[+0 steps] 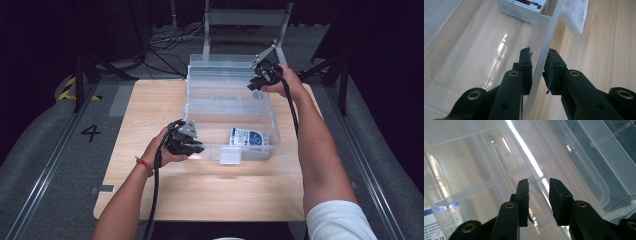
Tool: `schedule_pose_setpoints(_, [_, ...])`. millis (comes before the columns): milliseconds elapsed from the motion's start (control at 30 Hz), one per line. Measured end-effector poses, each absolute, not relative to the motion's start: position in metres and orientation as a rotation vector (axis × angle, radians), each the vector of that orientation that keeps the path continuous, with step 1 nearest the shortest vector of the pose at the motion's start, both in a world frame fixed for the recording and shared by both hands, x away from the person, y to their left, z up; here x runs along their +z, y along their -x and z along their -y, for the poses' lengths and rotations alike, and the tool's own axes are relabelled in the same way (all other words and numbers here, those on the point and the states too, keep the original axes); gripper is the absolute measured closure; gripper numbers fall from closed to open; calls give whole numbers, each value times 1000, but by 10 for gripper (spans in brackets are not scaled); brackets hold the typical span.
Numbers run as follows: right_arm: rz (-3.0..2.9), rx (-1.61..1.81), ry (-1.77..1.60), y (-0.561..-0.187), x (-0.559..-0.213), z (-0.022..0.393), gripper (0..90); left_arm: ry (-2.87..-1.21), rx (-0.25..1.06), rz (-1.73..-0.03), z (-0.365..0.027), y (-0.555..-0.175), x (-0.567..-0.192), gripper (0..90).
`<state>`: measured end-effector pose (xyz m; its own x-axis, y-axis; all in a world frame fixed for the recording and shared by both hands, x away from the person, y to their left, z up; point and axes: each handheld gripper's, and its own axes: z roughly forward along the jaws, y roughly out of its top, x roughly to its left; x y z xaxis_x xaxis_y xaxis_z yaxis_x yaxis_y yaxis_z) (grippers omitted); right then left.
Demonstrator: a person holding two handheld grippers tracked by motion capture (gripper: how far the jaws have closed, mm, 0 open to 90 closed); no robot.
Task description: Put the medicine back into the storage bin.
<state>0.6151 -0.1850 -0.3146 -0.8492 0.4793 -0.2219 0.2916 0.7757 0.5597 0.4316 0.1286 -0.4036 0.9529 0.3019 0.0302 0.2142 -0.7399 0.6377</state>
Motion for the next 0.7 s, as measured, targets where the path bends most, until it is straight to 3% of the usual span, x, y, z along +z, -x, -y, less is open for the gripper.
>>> schedule_pose_setpoints(700, [-2667, 686, -392, -597, -313, 178, 818, -2427, 166, -356, -133, -414, -405, 774])
